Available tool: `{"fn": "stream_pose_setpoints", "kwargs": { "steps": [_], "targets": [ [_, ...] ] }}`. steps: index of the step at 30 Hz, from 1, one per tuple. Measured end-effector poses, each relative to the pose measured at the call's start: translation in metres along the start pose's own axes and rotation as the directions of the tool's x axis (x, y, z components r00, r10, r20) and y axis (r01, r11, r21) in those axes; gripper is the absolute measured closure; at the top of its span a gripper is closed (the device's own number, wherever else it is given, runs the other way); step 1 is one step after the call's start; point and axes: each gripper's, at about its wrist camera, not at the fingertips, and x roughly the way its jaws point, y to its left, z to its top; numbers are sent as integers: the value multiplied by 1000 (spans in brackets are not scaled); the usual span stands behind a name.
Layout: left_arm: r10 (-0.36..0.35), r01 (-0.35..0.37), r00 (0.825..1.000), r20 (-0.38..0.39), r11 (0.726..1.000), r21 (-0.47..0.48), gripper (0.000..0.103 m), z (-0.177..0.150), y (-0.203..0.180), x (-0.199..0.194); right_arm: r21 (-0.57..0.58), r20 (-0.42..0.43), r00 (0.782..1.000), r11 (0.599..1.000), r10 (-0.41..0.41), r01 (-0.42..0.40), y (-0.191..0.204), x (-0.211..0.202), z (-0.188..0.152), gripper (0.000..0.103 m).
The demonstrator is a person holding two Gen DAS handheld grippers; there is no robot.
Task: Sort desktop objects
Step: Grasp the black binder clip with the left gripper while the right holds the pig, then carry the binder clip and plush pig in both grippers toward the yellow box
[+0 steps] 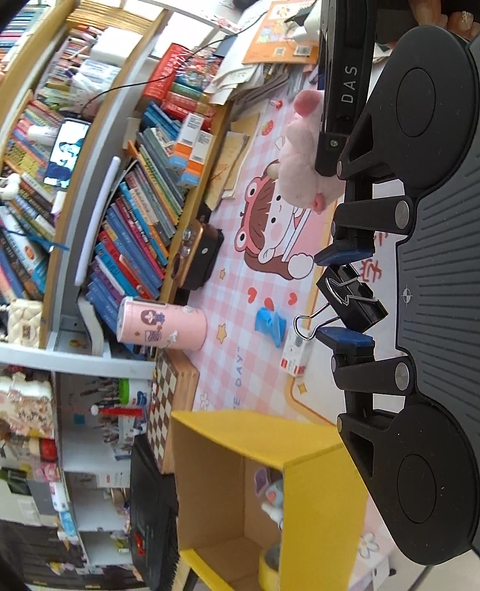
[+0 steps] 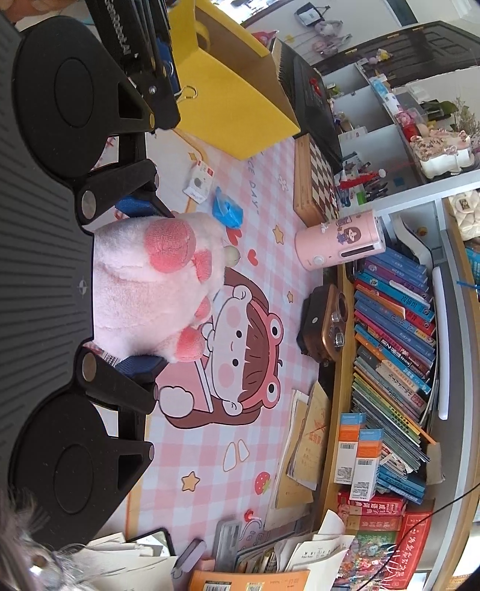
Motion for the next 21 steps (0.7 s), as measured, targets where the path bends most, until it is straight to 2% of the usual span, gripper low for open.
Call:
{"fn": "stream_pose_setpoints", "kwargs": {
  "steps": [16, 21],
  "targets": [
    [0, 3, 1000, 31, 997, -83, 69, -24, 62, -67, -41, -7, 1000, 999, 5, -5, 80, -31, -32, 36],
    [0, 3, 1000, 31, 995, -97, 69, -31, 84, -84, -36, -38, 999, 999, 5, -6, 106, -36, -45, 36]
  ]
}}
